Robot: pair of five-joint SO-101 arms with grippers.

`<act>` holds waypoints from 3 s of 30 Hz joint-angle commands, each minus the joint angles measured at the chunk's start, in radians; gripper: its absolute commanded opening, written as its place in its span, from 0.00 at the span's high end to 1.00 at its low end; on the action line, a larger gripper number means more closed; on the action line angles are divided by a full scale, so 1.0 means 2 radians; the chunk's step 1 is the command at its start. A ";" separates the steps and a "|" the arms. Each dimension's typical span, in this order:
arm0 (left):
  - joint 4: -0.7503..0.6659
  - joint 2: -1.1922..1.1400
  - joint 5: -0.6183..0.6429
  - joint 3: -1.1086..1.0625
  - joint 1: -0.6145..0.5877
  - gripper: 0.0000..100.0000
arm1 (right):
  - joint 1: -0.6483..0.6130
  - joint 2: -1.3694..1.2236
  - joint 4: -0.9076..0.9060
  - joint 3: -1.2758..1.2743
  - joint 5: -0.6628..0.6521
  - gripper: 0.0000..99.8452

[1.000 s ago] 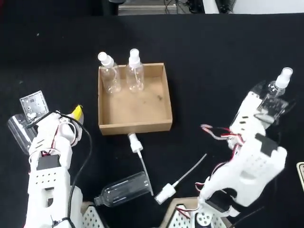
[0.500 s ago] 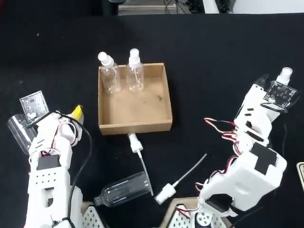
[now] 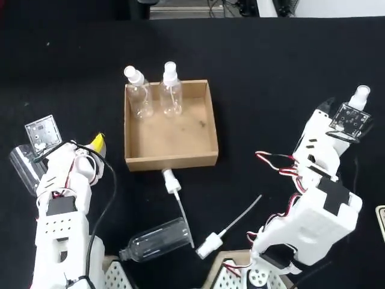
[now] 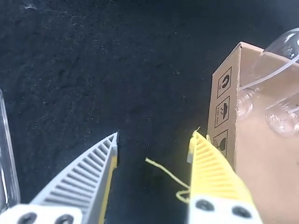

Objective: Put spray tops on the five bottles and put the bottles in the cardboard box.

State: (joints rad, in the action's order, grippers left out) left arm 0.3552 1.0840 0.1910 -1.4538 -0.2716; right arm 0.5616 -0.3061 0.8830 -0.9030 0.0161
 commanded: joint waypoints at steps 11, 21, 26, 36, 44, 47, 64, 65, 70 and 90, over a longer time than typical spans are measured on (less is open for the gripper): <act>-0.009 0.005 0.000 0.004 -0.003 0.77 | -0.005 0.015 0.004 0.014 0.004 0.98; -0.011 0.005 0.000 0.005 -0.003 0.77 | -0.017 0.126 -0.008 -0.033 0.045 0.99; -0.012 0.005 0.000 0.005 -0.003 0.77 | -0.074 0.289 -0.146 -0.072 0.048 0.99; -0.012 0.005 0.000 0.004 -0.003 0.77 | -0.257 0.494 -0.380 -0.069 0.050 0.99; -0.012 0.005 0.000 0.004 -0.003 0.77 | -0.379 0.504 -0.387 -0.069 0.049 0.99; -0.012 0.005 0.000 0.004 -0.003 0.77 | -0.398 0.504 -0.386 -0.069 0.049 0.99; -0.012 0.005 0.000 0.005 -0.003 0.77 | -0.415 0.346 -0.193 -0.070 0.049 0.99; -0.012 0.005 0.000 0.005 -0.004 0.77 | -0.414 0.335 -0.179 -0.070 0.049 0.99; -0.012 0.005 0.000 0.005 -0.003 0.77 | -0.414 0.283 -0.114 -0.070 0.049 0.99; -0.012 0.005 0.000 0.005 -0.005 0.77 | -0.414 0.147 0.024 -0.069 0.049 0.99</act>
State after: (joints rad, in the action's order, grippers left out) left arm 0.3521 1.0840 0.1910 -1.4538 -0.2716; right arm -0.2578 -0.0054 0.8723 -1.0595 0.1097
